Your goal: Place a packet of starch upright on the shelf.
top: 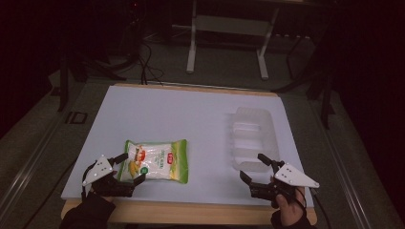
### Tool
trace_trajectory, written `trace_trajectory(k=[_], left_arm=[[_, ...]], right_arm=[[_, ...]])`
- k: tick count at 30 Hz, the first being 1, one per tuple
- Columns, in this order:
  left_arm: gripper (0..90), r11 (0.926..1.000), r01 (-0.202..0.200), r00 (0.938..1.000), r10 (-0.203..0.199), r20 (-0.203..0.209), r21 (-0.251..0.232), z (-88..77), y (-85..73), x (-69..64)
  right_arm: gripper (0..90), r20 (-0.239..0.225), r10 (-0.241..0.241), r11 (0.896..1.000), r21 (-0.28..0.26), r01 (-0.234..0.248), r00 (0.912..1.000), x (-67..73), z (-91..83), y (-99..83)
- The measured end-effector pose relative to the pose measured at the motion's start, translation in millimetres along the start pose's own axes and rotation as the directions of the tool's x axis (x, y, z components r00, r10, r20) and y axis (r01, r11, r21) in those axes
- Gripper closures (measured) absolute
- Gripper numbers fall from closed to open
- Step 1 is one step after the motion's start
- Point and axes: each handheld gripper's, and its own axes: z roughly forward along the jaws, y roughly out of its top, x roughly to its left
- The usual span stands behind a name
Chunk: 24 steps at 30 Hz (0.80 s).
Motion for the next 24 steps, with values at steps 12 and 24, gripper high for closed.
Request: trace_trajectory(k=[12,24], left_arm=[[0.1,0.9898,0.037,0.9974,-0.045,0.056,0.138,6.6,4.1,0.4],[0.1,0.9806,-0.040,0.9939,0.019,0.109,0.192,13.6,34.8,-0.5]], right_arm=[[14.3,-0.015,-0.088,0.996,0.030,0.089,0.9960,6.9,-0.1,-0.1],[24.3,-0.049,-0.057,0.998,0.007,0.058,0.9971,7.2,-7.2,7.7]])
